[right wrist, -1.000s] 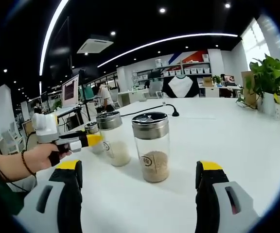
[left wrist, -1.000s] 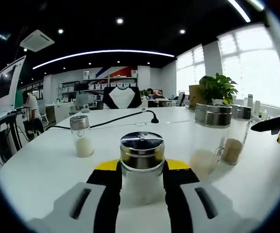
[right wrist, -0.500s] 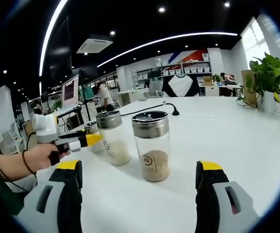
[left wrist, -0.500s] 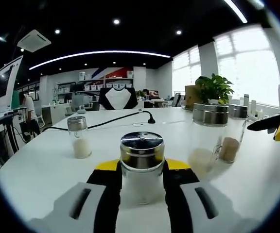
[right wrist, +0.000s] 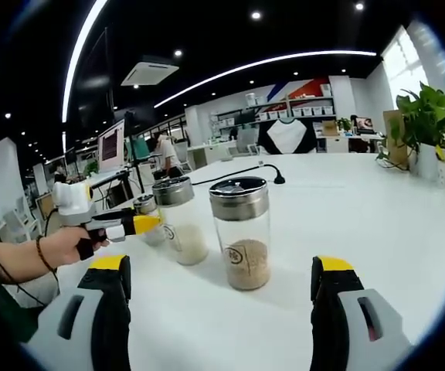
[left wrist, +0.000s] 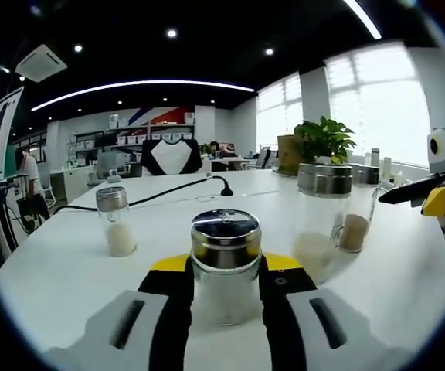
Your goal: Rotate the seasoning bottle until the label or dispensing opening points toward the visible target arrow and the bottle remains upright within the marked orientation range
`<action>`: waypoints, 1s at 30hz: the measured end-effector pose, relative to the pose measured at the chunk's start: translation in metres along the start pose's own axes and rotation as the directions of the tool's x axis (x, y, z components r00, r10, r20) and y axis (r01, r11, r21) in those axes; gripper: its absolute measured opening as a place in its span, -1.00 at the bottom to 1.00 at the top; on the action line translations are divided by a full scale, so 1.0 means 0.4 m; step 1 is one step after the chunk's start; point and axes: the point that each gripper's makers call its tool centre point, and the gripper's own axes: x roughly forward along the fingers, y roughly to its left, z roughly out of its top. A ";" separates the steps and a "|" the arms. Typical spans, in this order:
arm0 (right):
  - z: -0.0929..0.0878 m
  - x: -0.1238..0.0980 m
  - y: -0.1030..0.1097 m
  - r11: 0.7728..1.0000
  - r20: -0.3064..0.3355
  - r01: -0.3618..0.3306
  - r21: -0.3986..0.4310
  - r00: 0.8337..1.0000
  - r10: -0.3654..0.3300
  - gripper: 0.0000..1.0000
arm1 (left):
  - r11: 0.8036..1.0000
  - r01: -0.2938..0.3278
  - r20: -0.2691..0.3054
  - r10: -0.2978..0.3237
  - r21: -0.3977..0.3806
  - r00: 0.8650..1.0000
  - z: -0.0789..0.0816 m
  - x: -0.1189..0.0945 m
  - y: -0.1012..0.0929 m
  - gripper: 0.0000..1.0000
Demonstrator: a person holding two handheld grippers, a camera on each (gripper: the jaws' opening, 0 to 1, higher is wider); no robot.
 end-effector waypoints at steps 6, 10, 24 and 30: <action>0.000 -0.002 -0.006 1.000 -0.003 0.003 -0.004 1.000 -0.003 0.99 | 0.996 0.090 -0.017 -0.090 0.011 0.996 0.001 0.003 -0.012 -0.31; 0.002 -0.010 -0.015 1.000 0.003 0.012 0.004 1.000 -0.012 0.95 | 0.991 0.134 -0.028 -0.134 0.023 0.991 -0.001 0.007 -0.005 -0.31; 0.003 -0.010 -0.009 1.000 -0.001 0.003 -0.015 1.000 -0.003 0.97 | 0.959 0.280 -0.057 -0.277 0.047 0.959 0.000 0.011 -0.021 -0.31; 0.001 -0.010 -0.008 1.000 -0.004 0.001 -0.019 1.000 -0.001 0.99 | 0.943 0.327 -0.064 -0.324 0.057 0.944 -0.001 0.010 -0.027 -0.31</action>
